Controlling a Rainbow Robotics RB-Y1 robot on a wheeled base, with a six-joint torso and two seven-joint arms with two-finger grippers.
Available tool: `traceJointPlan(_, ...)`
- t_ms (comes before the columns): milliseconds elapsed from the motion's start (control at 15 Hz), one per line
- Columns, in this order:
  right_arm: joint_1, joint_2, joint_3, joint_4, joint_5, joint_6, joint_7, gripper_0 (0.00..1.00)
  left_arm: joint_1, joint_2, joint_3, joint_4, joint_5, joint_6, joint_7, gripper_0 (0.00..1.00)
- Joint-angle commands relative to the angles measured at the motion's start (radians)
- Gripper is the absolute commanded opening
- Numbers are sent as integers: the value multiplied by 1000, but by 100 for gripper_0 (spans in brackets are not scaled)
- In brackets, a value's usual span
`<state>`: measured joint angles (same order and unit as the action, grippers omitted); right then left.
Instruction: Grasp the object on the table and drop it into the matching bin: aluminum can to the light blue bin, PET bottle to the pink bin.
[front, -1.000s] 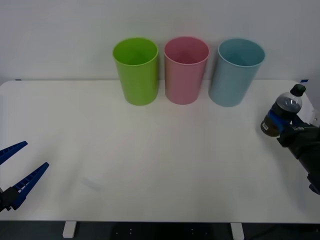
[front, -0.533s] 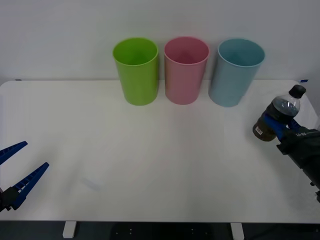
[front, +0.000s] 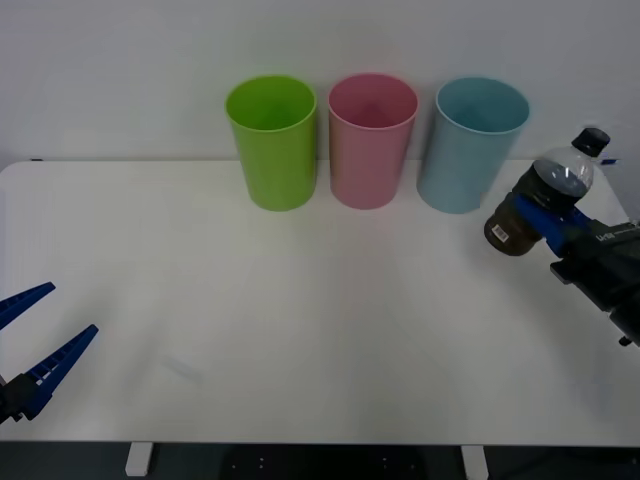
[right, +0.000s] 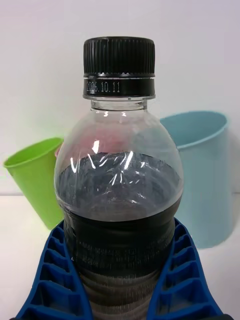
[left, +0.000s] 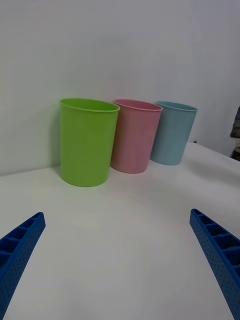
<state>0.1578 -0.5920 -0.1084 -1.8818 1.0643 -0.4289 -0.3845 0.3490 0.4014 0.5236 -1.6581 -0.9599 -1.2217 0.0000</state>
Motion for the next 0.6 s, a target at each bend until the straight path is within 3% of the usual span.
traceJointPlan(67,-60,-20,7,-2,0,-14,-17,0,0,0,0,0,0,0,0,100)
traceJointPlan(600,-276,-57,65,73,23,-14,-67,0,0,0,0,0,0,0,0,100)
